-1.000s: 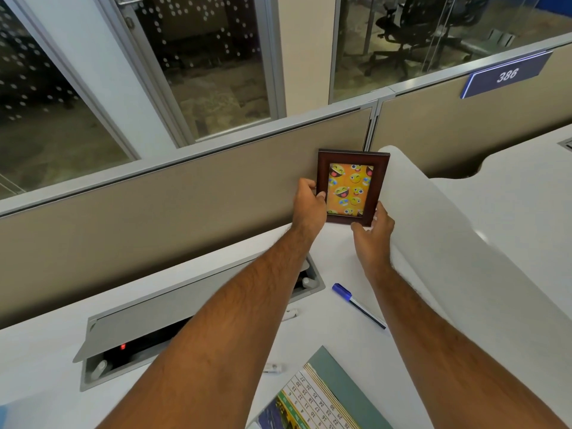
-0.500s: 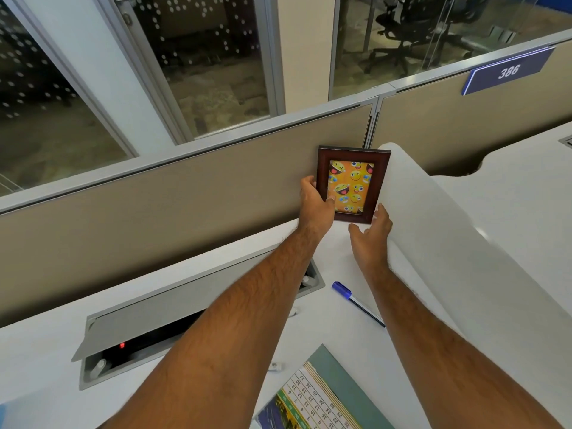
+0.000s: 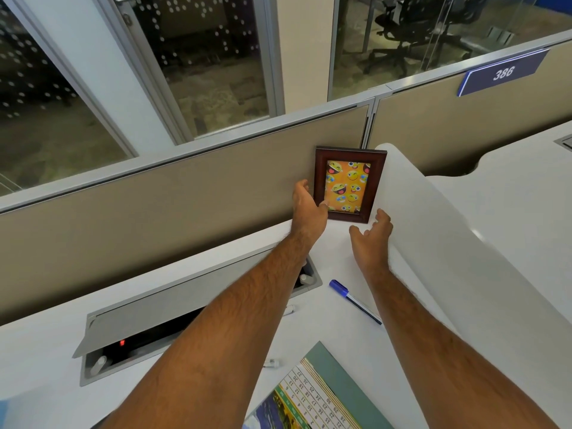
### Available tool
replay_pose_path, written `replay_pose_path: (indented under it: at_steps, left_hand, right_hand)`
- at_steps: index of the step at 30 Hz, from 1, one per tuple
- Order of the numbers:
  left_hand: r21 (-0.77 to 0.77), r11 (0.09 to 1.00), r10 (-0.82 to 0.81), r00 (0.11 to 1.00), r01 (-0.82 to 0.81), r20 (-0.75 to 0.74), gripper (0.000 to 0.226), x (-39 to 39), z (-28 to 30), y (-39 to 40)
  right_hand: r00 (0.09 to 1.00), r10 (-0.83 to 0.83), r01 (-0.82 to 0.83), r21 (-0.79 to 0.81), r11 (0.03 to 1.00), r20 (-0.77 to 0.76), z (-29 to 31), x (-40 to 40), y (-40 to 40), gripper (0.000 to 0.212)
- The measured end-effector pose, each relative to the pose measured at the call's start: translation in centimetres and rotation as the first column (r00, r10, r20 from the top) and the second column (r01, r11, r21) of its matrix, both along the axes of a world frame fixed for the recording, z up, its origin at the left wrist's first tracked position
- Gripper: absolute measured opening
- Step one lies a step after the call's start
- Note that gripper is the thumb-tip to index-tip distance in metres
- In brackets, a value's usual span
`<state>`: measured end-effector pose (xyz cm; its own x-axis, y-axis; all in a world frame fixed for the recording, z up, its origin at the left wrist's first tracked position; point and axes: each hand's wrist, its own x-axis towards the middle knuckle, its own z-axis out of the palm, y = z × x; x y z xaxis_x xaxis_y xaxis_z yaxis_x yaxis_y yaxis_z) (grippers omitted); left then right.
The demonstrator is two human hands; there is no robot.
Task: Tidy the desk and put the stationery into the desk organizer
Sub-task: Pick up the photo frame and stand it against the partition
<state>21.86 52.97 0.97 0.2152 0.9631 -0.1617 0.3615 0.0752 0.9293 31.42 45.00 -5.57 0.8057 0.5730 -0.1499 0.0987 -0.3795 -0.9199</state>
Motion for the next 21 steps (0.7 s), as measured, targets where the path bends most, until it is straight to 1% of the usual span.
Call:
replay_pose_path:
  at_steps: [8,11,16,21]
  left_hand:
    - [0.043,0.999,-0.009,0.998,0.012,-0.063,0.067,-2.5,0.8,-1.7]
    - [0.070,0.997,-0.032,0.994,0.040,-0.109,0.070,-3.9,1.7,-2.9]
    - [0.166,0.979,-0.083,0.970,0.123,-0.229,0.068,-6.7,3.6,-4.8]
    - [0.185,0.972,-0.087,0.951,0.146,-0.296,0.067,-10.2,5.2,-7.4]
  right_hand:
    - [0.999,0.028,-0.027,-0.067,0.997,0.015,1.1,-0.5,-2.8,0.068]
    - [0.998,0.059,-0.057,-0.086,0.995,0.023,1.6,-0.9,-4.4,0.067]
    - [0.972,0.208,-0.191,-0.149,0.970,0.108,2.2,-2.7,-7.1,0.073]
    - [0.896,0.386,-0.332,-0.247,0.911,0.221,3.2,-4.4,-9.8,0.081]
